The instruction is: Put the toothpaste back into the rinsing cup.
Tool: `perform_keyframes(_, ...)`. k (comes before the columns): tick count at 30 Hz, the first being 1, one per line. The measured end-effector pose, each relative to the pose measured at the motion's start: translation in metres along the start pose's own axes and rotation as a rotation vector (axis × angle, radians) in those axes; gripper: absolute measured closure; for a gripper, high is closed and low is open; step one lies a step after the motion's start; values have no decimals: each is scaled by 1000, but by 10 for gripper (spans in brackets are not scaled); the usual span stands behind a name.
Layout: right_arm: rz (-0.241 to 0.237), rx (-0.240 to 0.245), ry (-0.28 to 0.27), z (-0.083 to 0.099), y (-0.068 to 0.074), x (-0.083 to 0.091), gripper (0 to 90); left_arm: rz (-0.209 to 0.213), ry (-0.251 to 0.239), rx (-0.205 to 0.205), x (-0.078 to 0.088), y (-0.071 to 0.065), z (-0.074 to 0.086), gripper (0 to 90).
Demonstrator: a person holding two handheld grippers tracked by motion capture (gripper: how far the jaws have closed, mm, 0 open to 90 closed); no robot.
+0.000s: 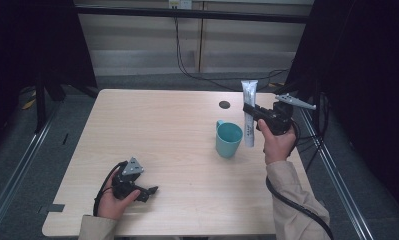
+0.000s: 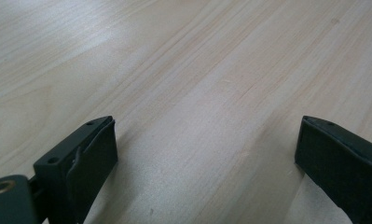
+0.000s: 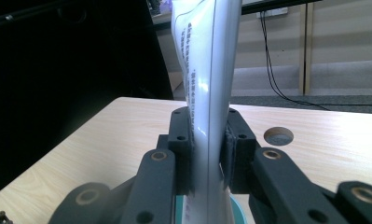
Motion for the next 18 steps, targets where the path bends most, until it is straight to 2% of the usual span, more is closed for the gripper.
perform_keyframes(7,10,4,-8,-2,-1,-7,761,0,0,0,0,0,0,53)
perform_keyframes(18,-7,-3,-21,-3,-4,-15,761,0,0,0,0,0,0,53)
Point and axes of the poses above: each handheld gripper's, and its own axes: x roughly backward along the jaws, z roughly out of its underside, y roughly to its left, the point moved 10 cm from there along -x, roughly forward along the jaws, and after that the axes turned 3 degrees about x, right-handed, at the moved point
